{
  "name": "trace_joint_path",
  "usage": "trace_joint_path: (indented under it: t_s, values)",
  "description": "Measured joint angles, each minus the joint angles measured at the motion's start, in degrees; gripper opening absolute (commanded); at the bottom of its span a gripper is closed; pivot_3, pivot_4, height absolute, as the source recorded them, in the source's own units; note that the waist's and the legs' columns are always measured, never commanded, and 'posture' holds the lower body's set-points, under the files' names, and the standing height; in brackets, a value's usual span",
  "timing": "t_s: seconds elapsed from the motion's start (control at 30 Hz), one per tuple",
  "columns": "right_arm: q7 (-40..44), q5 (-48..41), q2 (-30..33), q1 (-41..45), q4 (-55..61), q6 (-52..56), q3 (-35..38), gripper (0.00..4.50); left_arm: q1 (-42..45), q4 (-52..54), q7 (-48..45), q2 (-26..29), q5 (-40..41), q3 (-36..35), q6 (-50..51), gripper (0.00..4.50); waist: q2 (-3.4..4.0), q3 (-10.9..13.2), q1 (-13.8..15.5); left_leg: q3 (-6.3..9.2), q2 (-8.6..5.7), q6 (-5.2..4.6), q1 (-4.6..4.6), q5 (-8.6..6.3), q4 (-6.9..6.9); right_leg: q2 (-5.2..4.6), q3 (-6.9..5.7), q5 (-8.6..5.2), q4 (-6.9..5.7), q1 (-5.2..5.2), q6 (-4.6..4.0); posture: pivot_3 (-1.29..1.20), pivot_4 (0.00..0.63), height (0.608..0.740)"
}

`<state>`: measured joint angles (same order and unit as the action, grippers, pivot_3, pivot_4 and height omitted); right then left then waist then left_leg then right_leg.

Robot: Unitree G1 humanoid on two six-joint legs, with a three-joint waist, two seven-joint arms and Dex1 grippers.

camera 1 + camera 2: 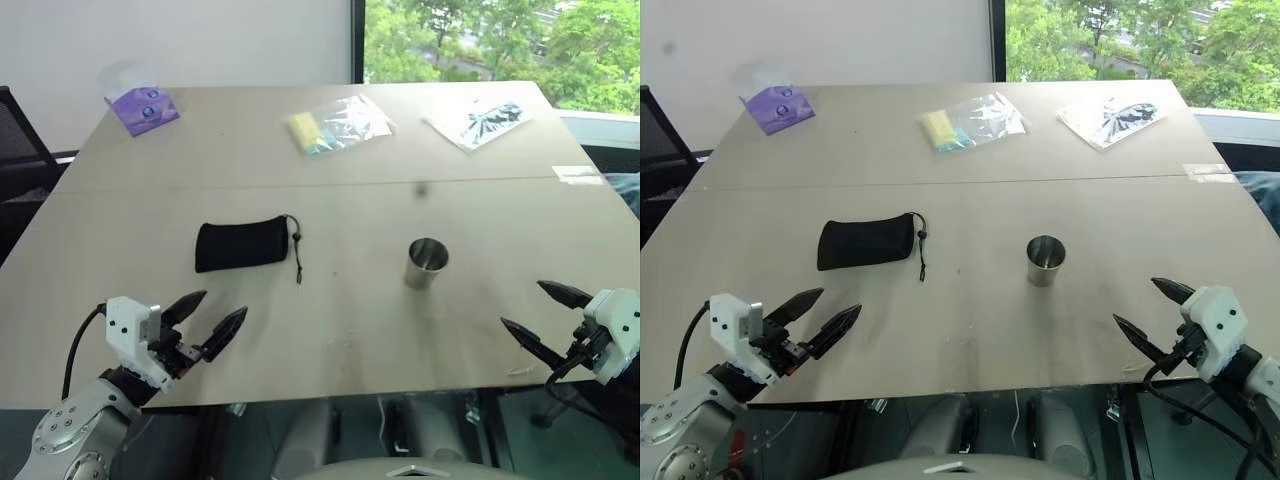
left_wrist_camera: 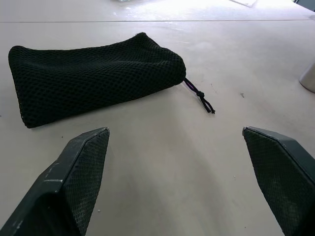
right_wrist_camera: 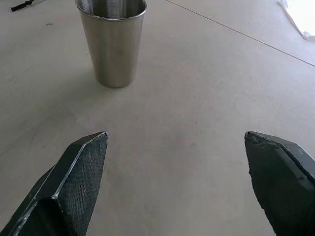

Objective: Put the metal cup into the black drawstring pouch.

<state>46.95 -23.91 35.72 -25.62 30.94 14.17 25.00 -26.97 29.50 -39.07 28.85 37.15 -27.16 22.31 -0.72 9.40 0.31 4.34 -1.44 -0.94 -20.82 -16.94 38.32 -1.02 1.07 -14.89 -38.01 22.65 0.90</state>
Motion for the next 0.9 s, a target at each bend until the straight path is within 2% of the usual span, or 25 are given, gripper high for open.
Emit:
trace_joint_path:
  t_s: [0.17,0.37,0.57,0.63,0.7,0.8,0.9]
  values:
    - [0.0,-1.0,-1.3,2.2,0.9,-1.1,-2.1,4.50,4.6,0.0,2.5,0.2,0.0,0.7,0.9,4.49,0.02,0.0,0.5,0.03,0.02,0.00,0.01,0.00,0.00,0.01,-0.04,0.01,-0.01,0.00,0.02,0.00,0.150,0.740]
    - [-1.4,-6.1,-2.4,5.3,5.8,0.3,-3.2,4.50,8.1,0.1,5.4,0.4,0.3,1.1,3.1,4.49,0.04,0.0,0.4,0.02,0.01,0.00,-0.04,-0.01,0.00,0.01,-0.03,0.19,0.05,0.01,-0.09,0.00,0.150,0.740]
    - [0.6,-10.7,0.1,10.7,13.8,0.5,-8.0,4.50,14.6,3.8,12.9,2.1,2.8,4.1,12.3,4.49,0.03,0.0,0.5,0.10,0.00,0.00,-0.05,-0.01,0.00,0.01,-0.13,0.19,0.05,0.00,-0.06,0.00,0.150,0.740]
    - [0.6,-13.6,2.0,14.3,16.6,1.4,-9.4,4.50,21.7,6.6,21.7,2.5,4.7,5.0,21.1,4.49,-0.01,0.0,0.5,0.13,-0.02,0.00,-0.06,-0.01,0.03,0.01,-0.15,0.21,0.04,-0.03,-0.04,0.00,0.150,0.740]
    - [0.4,-14.6,2.5,15.4,17.5,1.8,-9.5,4.50,24.7,7.5,25.6,2.9,5.2,5.4,25.4,4.49,-0.05,0.0,0.5,0.13,-0.03,0.00,-0.05,-0.01,0.02,0.01,-0.15,0.21,0.04,-0.04,-0.04,0.00,0.150,0.740]
    - [0.0,-14.8,3.9,18.0,17.5,2.8,-10.8,4.50,35.8,8.3,35.8,5.3,4.4,10.1,42.5,4.49,-0.11,0.1,0.6,0.19,-0.11,0.01,-0.05,0.00,0.02,0.00,-0.21,0.22,0.02,-0.05,-0.04,0.00,0.150,0.740]
    - [0.4,-14.5,4.7,19.3,16.0,2.9,-11.7,4.50,48.8,8.4,44.8,1.2,0.8,15.3,60.1,4.49,-0.20,0.1,0.5,0.27,-0.23,0.25,-0.08,0.14,0.03,-0.05,-0.23,0.23,0.01,-0.06,-0.01,0.00,0.150,0.740]
